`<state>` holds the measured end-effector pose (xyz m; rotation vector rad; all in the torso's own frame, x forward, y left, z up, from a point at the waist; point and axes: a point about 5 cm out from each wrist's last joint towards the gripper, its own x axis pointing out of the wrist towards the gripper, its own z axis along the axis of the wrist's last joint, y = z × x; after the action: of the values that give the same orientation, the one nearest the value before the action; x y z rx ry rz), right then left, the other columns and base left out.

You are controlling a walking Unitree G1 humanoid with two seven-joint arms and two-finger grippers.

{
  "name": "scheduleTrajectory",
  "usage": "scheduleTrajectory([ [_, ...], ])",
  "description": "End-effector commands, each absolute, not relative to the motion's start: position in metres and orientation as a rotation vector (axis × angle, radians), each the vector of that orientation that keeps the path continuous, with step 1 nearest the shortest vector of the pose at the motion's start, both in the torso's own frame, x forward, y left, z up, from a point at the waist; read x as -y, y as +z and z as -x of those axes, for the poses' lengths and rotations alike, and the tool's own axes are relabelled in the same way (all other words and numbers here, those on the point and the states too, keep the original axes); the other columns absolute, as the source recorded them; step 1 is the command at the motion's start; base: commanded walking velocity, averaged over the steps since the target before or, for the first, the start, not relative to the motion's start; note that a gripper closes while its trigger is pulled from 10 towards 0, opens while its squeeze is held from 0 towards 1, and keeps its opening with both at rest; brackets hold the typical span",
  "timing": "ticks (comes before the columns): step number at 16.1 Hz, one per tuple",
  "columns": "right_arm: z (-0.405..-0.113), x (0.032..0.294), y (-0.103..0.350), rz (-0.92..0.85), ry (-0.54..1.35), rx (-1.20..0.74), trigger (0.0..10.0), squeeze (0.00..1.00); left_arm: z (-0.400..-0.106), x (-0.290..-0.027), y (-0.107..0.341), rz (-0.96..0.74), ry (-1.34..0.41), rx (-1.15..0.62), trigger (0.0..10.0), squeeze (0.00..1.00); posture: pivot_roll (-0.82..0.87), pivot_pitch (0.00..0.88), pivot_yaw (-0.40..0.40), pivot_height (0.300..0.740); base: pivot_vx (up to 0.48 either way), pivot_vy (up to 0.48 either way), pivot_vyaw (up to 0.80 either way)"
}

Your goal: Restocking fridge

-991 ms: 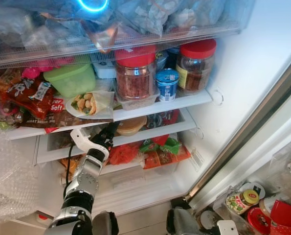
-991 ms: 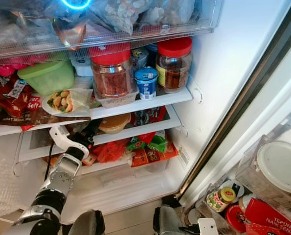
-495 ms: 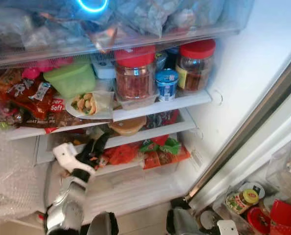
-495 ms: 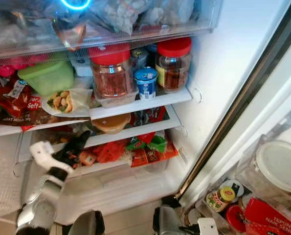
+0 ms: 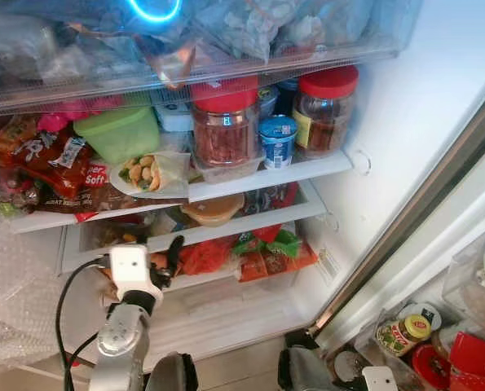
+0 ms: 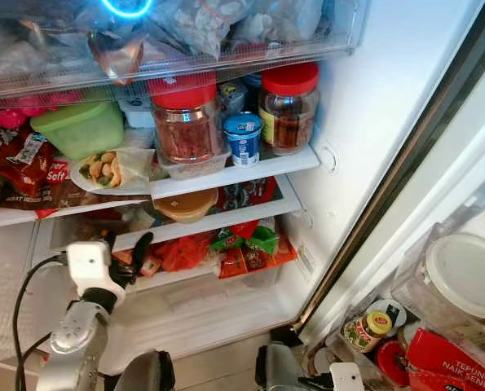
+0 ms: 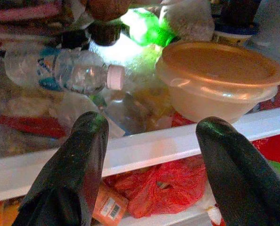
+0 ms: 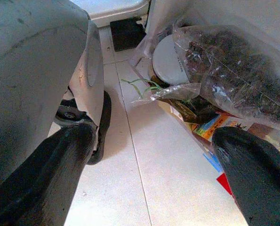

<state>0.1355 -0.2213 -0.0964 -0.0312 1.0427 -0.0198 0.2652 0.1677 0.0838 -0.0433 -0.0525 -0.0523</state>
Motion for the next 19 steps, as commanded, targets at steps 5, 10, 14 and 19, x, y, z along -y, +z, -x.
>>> scheduleTrajectory([
  [5,-0.131,0.214,-0.099,0.01,-0.011,-1.049,10.0,0.0,-0.261,-0.169,0.074,0.01,-0.022,0.017,10.0,0.0,-0.08,0.061,0.026,0.633,-0.356,0.0,0.0],
  [10,-0.13,0.214,-0.099,0.01,-0.013,-1.049,10.0,0.0,-0.255,-0.172,0.06,0.005,-0.001,-0.03,10.0,0.0,-0.08,0.045,0.026,0.633,-0.352,0.0,0.0],
  [14,-0.129,0.214,-0.1,0.011,-0.012,-1.052,10.0,0.0,-0.249,-0.179,0.047,0.009,0.044,-0.086,10.0,0.0,-0.07,0.04,0.027,0.633,-0.352,0.0,0.0],
  [19,-0.131,0.214,-0.099,0.007,-0.015,-1.048,10.0,0.0,-0.228,-0.218,-0.023,-0.004,0.227,-0.483,10.0,0.0,-0.06,0.069,0.018,0.633,0.0,0.0,0.0],
])
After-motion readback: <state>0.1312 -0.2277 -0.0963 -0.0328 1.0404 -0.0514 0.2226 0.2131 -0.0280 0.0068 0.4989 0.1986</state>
